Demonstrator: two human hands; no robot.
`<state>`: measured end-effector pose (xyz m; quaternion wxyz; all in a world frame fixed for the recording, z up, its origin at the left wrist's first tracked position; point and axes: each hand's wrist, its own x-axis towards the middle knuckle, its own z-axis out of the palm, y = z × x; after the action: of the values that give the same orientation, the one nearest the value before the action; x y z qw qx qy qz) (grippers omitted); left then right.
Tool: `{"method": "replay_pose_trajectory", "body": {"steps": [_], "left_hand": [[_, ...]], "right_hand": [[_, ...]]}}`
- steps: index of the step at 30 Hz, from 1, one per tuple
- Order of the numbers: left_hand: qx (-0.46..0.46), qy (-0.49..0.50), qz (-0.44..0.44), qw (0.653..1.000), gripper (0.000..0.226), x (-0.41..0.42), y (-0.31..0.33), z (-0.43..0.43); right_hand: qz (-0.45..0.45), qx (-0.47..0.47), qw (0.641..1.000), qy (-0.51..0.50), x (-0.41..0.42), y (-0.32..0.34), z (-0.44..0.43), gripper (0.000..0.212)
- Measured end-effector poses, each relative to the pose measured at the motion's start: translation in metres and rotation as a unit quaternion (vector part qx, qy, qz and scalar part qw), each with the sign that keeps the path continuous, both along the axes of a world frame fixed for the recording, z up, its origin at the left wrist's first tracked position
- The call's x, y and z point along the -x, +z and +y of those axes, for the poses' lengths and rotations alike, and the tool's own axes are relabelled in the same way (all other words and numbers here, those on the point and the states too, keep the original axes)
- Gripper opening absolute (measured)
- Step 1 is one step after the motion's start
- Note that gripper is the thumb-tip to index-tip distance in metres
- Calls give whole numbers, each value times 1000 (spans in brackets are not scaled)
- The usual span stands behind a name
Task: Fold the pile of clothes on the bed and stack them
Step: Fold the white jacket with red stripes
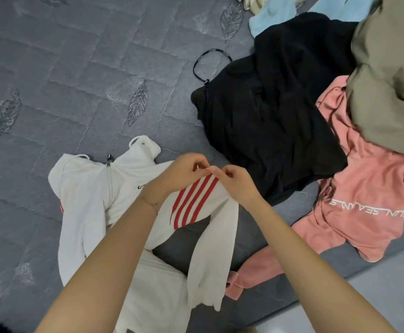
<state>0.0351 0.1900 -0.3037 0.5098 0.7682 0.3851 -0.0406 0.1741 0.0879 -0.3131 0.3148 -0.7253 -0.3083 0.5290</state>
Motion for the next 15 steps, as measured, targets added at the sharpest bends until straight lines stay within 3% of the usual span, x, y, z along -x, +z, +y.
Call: {"method": "replay_pose_trajectory", "body": {"steps": [3,7,11,15], "left_hand": [[-65,63,-24,996,9,-6,0,3],[-91,247,-54,963,8,-14,6,9],[-97,288,-51,951,9,-19,9,16],[-80,278,-39,956,8,-27,6,7]], "right_hand": [[37,60,995,73,-9,-1,-10,37],[100,123,981,114,-17,-6,-25,16],[175,120,977,17,-31,-5,-35,22],[92,91,990,-54,-38,-11,-29,22]]}}
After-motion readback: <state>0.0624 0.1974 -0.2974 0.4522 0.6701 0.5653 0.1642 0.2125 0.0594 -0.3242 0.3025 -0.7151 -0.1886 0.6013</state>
